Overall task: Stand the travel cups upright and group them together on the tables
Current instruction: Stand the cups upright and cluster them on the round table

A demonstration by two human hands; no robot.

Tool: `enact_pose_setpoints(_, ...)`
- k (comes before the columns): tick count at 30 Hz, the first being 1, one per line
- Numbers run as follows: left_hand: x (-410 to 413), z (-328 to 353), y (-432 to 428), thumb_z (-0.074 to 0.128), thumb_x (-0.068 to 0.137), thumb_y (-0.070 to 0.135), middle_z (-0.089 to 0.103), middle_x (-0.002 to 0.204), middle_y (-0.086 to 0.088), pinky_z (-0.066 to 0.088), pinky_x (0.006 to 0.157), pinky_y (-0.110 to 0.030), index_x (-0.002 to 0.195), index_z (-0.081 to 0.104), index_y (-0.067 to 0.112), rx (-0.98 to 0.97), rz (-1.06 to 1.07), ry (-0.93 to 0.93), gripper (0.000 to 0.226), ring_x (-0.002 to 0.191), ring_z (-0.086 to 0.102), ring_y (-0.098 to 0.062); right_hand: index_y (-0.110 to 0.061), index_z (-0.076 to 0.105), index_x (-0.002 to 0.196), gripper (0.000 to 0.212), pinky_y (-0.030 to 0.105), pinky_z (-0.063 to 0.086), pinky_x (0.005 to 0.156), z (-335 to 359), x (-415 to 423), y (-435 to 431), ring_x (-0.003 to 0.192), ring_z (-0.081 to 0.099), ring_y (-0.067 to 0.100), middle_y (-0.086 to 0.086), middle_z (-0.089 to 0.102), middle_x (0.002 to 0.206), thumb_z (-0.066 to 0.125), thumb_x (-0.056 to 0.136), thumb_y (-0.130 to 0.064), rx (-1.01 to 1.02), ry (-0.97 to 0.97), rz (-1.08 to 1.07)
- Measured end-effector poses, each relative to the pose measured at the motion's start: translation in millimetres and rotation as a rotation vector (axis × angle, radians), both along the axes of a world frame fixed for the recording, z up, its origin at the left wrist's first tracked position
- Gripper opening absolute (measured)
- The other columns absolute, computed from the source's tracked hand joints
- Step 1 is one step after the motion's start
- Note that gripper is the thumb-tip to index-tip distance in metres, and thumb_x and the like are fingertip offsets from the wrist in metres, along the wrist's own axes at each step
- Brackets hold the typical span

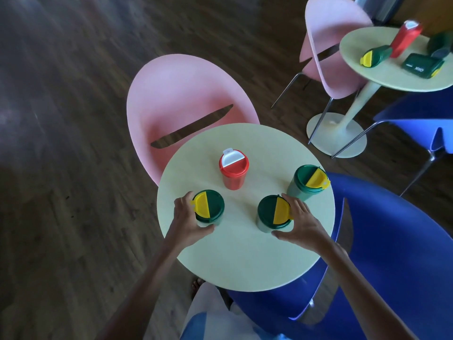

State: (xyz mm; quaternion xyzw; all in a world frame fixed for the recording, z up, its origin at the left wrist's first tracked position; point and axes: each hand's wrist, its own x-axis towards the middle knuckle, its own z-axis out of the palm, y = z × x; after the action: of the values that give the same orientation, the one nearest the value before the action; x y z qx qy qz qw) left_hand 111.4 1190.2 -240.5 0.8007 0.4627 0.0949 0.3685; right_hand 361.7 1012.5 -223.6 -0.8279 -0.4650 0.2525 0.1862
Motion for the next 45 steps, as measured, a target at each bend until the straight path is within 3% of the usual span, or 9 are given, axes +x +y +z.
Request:
enact_pose_setpoints(5, -2.7, -1.7, 5.1, 0.083, 0.065, 0.014, 0.038, 0.13, 0.005, 0.034, 0.097, -0.021, 0.138, 0.033, 0.016, -0.066, -0.007, -0.155, 0.088, 0.12, 0.04, -0.012, -0.027, 0.034, 0.134, 0.094, 0.028, 0.046, 0.083, -6.3, -5.9, 1.9, 0.116, 0.045, 0.011, -0.007, 0.041, 0.127, 0.083, 0.057, -0.052, 0.051, -0.018, -0.096)
enact_pose_setpoints(8, -3.2, -2.8, 2.5, 0.086, 0.058, 0.023, 0.047, 0.124, 0.007, 0.044, 0.093, -0.027, 0.13, 0.038, 0.019, -0.087, 0.042, -0.201, 0.086, 0.112, 0.048, -0.013, -0.026, 0.028, 0.137, 0.103, 0.028, 0.044, 0.088, -13.3, -8.7, -0.3, 0.114, 0.042, 0.005, -0.008, 0.037, 0.135, 0.085, 0.055, -0.05, 0.067, 0.089, -0.131)
enact_pose_setpoints(11, -1.5, -5.3, -0.3, 0.087, 0.05, 0.03, 0.055, 0.115, 0.007, 0.051, 0.086, -0.028, 0.121, 0.042, 0.026, -0.108, 0.103, -0.246, 0.084, 0.104, 0.054, -0.013, -0.027, 0.025, 0.141, 0.1, 0.023, 0.037, 0.092, -19.6, -8.5, -1.4, 0.115, 0.042, 0.008, -0.005, 0.04, 0.139, 0.086, 0.061, -0.035, 0.093, 0.216, -0.12)
enact_pose_setpoints(18, 25.6, -2.5, -17.1, 0.088, 0.045, 0.034, 0.057, 0.106, 0.016, 0.054, 0.082, -0.029, 0.112, 0.044, 0.032, -0.116, 0.172, -0.321, 0.08, 0.099, 0.059, -0.008, -0.02, 0.033, 0.14, 0.094, 0.028, 0.044, 0.097, -21.6, -24.6, 15.5, 0.112, 0.042, 0.009, 0.001, 0.046, 0.133, 0.086, 0.062, -0.029, 0.214, 0.251, -0.203)
enact_pose_setpoints(25, 48.5, -5.6, -18.5, 0.09, 0.049, 0.032, 0.058, 0.11, 0.008, 0.054, 0.08, -0.027, 0.116, 0.046, 0.024, -0.069, 0.183, -0.342, 0.081, 0.1, 0.057, -0.009, -0.014, 0.026, 0.144, 0.1, 0.025, 0.04, 0.097, -24.4, -43.0, 40.2, 0.128, 0.041, 0.019, 0.005, 0.039, 0.142, 0.085, 0.065, -0.029, 0.299, 0.248, -0.307)
enact_pose_setpoints(31, 45.2, -15.1, -20.1, 0.09, 0.052, 0.037, 0.054, 0.118, 0.006, 0.053, 0.085, -0.031, 0.121, 0.043, 0.024, -0.029, 0.179, -0.319, 0.084, 0.106, 0.053, -0.012, -0.015, 0.025, 0.145, 0.099, 0.027, 0.042, 0.096, -28.9, -44.6, 39.3, 0.127, 0.041, 0.018, 0.004, 0.038, 0.142, 0.083, 0.067, -0.032, 0.28, 0.242, -0.289)
enact_pose_setpoints(38, 45.0, -15.1, -19.9, 0.091, 0.05, 0.035, 0.049, 0.112, 0.004, 0.05, 0.078, -0.022, 0.112, 0.041, 0.026, 0.002, 0.186, -0.32, 0.081, 0.101, 0.051, -0.013, -0.016, 0.026, 0.143, 0.098, 0.025, 0.04, 0.096, -29.8, -41.7, 39.7, 0.128, 0.041, 0.017, 0.003, 0.037, 0.143, 0.084, 0.066, -0.033, 0.283, 0.264, -0.321)
enact_pose_setpoints(45, 48.3, -14.7, -22.6, 0.092, 0.05, 0.032, 0.049, 0.111, 0.004, 0.043, 0.073, -0.007, 0.111, 0.041, 0.025, 0.01, 0.18, -0.323, 0.079, 0.097, 0.048, -0.008, -0.016, 0.029, 0.142, 0.097, 0.04, 0.049, 0.099, -29.9, -45.2, 42.3, 0.125, 0.043, 0.018, 0.004, 0.039, 0.14, 0.086, 0.064, -0.03, 0.319, 0.304, -0.369)
